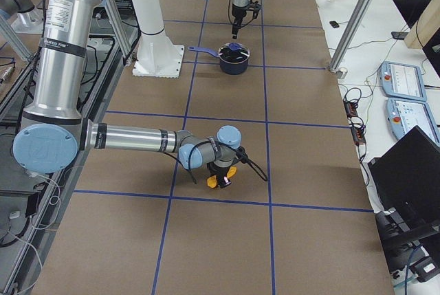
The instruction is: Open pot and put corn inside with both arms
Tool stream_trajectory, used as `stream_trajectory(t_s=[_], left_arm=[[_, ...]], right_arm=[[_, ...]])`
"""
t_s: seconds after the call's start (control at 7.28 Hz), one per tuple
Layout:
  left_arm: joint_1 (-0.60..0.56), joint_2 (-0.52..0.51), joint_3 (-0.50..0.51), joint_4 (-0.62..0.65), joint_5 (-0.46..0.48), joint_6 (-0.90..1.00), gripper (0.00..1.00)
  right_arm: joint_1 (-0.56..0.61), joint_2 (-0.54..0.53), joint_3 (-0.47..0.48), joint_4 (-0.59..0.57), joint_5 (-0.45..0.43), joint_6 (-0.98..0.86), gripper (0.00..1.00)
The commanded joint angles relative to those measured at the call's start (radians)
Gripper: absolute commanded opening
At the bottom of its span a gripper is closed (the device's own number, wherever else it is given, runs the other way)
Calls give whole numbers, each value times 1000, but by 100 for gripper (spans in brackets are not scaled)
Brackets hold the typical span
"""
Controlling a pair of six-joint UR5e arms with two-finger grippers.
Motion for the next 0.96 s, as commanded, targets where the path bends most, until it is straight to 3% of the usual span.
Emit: stream_trajectory(t_s=[0.0,0.41,0.82], left_arm=[[0,-3,0,-2,0,-10,100],[20,-18,78,-116,-1,-8,100],[28,-23,106,-141,-2,-8,100]], right_arm=[[-3,3,33,-5,10,-4,40],[1,95,38,-45,52,2,40],[11,119,39,-52,86,3,40]])
